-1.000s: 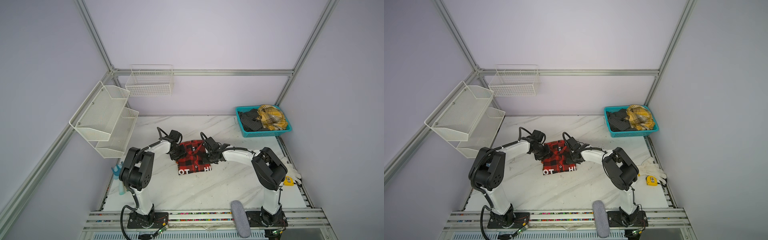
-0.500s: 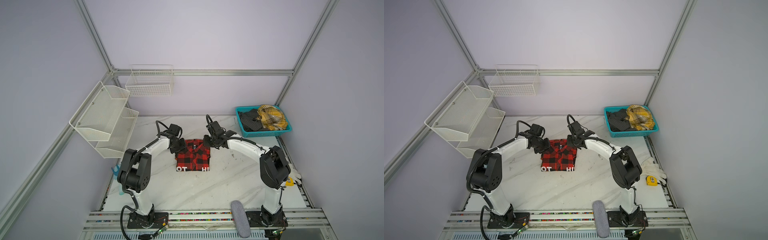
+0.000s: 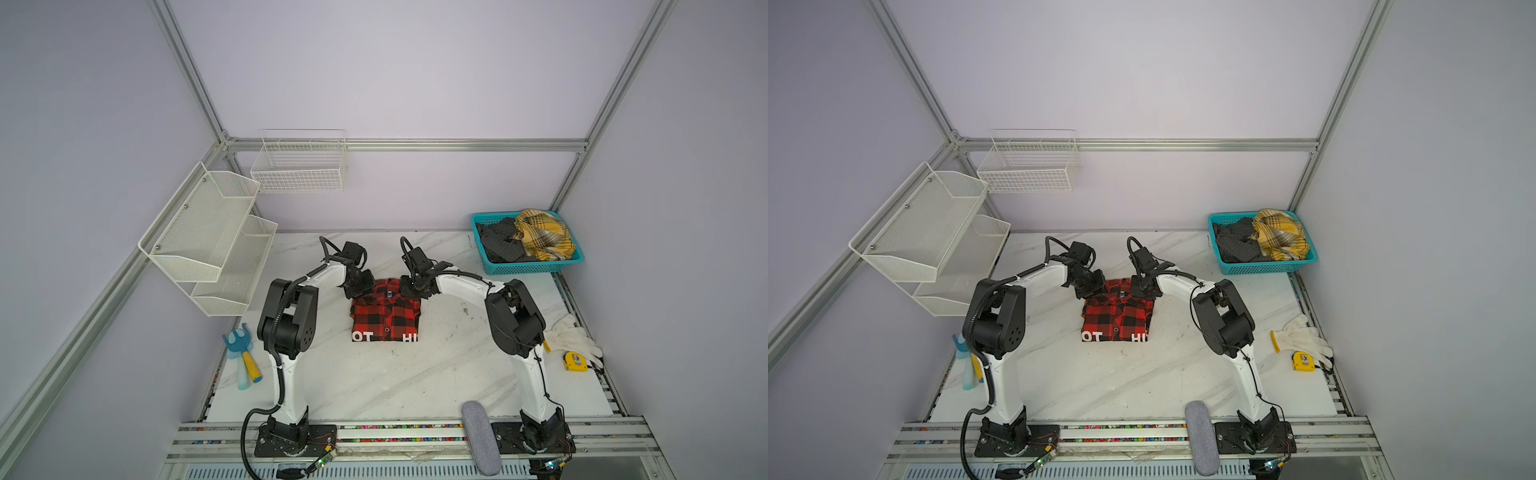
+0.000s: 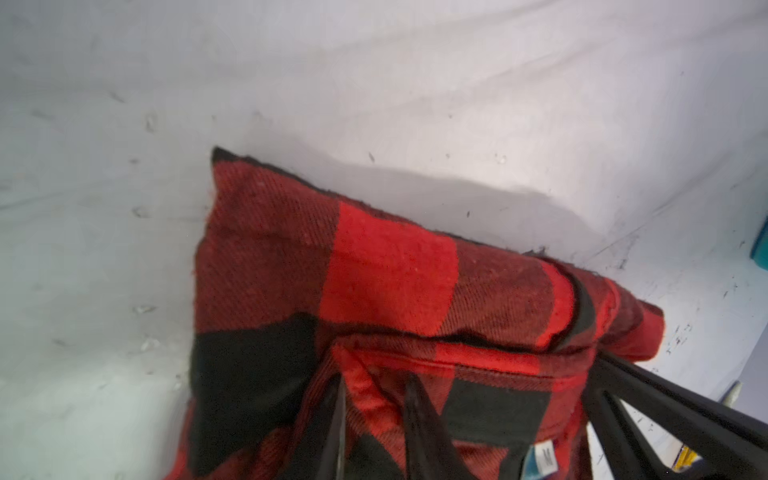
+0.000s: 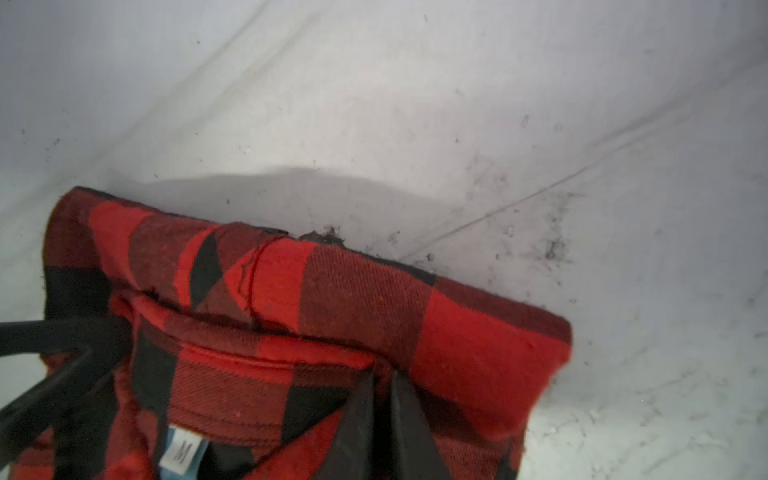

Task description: Fold and stack the long sleeve shirts

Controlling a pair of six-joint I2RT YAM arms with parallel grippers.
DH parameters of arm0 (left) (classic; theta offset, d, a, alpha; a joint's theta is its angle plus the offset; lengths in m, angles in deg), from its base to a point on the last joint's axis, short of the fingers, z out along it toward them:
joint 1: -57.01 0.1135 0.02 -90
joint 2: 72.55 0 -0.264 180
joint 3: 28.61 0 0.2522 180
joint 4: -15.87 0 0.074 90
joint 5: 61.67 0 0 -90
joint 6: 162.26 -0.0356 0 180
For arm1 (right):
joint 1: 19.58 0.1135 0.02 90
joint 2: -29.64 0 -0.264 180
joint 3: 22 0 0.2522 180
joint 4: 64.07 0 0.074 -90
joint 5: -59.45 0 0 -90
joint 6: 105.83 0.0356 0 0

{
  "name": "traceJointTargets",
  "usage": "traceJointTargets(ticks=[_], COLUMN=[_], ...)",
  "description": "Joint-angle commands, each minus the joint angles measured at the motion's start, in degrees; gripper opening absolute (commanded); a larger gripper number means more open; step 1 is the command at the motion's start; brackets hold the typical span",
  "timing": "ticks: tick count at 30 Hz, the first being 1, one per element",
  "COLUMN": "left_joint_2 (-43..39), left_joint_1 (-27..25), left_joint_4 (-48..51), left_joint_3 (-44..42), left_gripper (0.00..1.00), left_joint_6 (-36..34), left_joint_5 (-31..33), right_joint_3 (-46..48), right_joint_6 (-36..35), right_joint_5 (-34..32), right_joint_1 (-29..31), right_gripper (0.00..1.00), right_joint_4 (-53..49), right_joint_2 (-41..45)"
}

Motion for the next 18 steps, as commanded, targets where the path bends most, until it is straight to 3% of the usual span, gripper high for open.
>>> traceJointTargets(ticks=[1,4,9,18], left_joint_2=[1.5,-0.3,-7.7,-21.7], left_joint_1=[0.1,0.1,0.0,-0.3], left_joint_4=[0.7,0.8,1.4,3.6], left_joint_3=[2.8,2.2,0.5,-9.2], left_gripper=[0.26,0.27,0.44,0.38], left_joint_6=[-1.6,-1.4,-0.8,1.0], left_joint_5=[-0.6,-1.1,-1.2,-2.7], right_joint_3=[-0.3,-1.9,-5.2,2.4], right_joint_6=[-0.9,-1.6,-4.2,-1.6], right_joint_5=[-1.7,-2.3,-4.9,-4.5], right_joint_1=[-0.3,-0.3,-0.2,5.5], right_gripper=[0.13,0.14,0.18,0.20], right_joint_4=[-3.0,-5.2,-9.6,-9.6], right_joint_2=[0.0,1.5,6.2,17.7])
